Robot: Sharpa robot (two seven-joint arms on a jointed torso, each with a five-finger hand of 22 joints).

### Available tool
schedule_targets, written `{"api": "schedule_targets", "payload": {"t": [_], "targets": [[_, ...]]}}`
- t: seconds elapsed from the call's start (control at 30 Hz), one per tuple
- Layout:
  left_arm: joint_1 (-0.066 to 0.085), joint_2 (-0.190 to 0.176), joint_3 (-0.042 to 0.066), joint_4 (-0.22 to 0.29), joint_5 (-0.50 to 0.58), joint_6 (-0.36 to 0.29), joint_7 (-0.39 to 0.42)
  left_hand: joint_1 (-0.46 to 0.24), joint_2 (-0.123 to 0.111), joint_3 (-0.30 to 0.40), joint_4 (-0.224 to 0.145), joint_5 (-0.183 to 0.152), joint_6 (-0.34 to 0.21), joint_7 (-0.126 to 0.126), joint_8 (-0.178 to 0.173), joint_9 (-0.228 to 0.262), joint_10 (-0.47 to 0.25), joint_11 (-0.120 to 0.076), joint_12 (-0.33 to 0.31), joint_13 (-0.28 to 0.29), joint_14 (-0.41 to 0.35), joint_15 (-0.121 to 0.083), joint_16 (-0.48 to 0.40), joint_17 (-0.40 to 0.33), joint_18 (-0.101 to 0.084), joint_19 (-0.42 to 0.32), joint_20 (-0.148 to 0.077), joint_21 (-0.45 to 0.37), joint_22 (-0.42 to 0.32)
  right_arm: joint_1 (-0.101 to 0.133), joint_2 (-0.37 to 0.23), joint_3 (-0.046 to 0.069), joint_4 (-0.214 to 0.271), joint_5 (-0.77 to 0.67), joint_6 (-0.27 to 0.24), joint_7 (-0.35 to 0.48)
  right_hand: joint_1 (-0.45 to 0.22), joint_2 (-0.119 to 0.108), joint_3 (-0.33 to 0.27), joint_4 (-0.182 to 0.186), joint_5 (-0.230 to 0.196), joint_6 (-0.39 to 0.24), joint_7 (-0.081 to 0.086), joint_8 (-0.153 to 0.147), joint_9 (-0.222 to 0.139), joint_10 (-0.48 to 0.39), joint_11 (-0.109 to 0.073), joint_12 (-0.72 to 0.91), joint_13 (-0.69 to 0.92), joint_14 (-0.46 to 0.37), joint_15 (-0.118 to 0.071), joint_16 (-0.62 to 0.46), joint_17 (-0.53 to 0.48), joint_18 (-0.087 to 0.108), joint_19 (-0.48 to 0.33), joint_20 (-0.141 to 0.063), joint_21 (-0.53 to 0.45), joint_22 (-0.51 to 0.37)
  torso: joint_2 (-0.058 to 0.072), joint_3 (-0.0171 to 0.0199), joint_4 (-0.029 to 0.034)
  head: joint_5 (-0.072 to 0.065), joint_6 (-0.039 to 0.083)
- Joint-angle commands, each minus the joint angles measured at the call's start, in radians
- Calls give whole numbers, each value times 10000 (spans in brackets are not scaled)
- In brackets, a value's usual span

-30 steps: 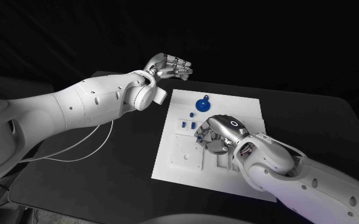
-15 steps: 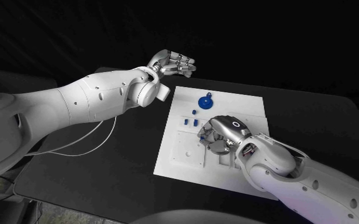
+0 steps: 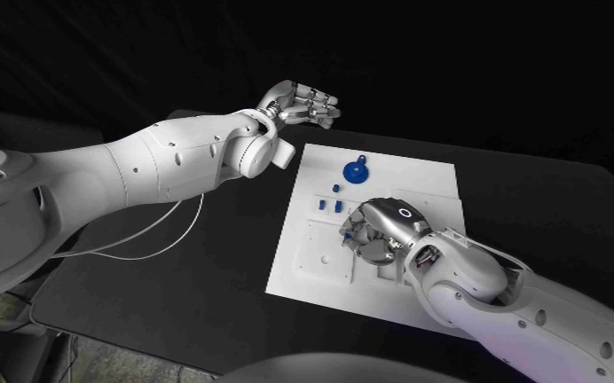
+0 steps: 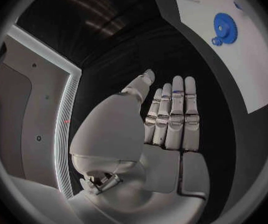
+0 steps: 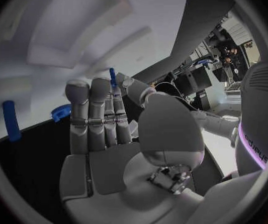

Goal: Assemble the parts on the task board

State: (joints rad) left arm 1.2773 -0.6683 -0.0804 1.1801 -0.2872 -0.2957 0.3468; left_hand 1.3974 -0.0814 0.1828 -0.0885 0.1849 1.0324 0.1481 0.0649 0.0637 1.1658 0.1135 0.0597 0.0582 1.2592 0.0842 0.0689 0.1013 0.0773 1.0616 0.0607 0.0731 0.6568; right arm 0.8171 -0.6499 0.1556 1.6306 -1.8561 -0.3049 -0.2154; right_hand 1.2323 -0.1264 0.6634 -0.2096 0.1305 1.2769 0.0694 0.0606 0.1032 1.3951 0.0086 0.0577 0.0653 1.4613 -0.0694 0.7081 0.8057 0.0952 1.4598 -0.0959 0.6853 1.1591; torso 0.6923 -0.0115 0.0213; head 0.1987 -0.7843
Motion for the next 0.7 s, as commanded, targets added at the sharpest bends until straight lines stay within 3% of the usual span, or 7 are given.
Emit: {"api": "schedule_targets", "payload": {"t": [0.03, 0.33, 0.7], "targets": [[12, 28, 6, 5, 75, 131, 55, 50, 81, 18, 49, 6, -75, -22, -11, 11, -84, 18, 11, 5, -78, -15, -34, 3, 6, -7, 22, 56, -5, -13, 15, -27, -12, -180, 139, 7, -14, 96, 25, -66, -16, 74, 11, 41, 13, 64, 7, 38, 8, -31, -51, 78, -8, 219, 322, -1, -53, 73, -1, 5, -2, 56, -29], [12, 26, 4, -12, 75, 173, 23, 50, 81, 18, 49, 6, -75, -22, -11, 11, -84, 18, 11, 5, -78, -15, -34, 3, 6, -7, 22, 56, -5, -46, 31, -146, -42, -178, 108, 28, -13, 112, 32, -75, -68, 71, 12, 40, 12, 60, 9, 36, 7, -33, -51, 86, -10, 216, 340, -3, -97, 134, -1, 10, 2, 109, -126], [12, 33, 1, -37, 75, 210, 6, 56, 84, 5, 58, 2, -86, -22, -11, 11, -96, 21, 11, 5, -94, -10, -35, 2, 8, -8, 27, 51, -20, -66, 51, -181, -92, -277, 154, -13, -15, 119, 46, -88, -138, 73, 12, 40, 13, 64, 8, 37, 8, -31, -51, 93, -13, 214, 359, -1, -119, 197, -1, 0, 1, 114, -129]]}}
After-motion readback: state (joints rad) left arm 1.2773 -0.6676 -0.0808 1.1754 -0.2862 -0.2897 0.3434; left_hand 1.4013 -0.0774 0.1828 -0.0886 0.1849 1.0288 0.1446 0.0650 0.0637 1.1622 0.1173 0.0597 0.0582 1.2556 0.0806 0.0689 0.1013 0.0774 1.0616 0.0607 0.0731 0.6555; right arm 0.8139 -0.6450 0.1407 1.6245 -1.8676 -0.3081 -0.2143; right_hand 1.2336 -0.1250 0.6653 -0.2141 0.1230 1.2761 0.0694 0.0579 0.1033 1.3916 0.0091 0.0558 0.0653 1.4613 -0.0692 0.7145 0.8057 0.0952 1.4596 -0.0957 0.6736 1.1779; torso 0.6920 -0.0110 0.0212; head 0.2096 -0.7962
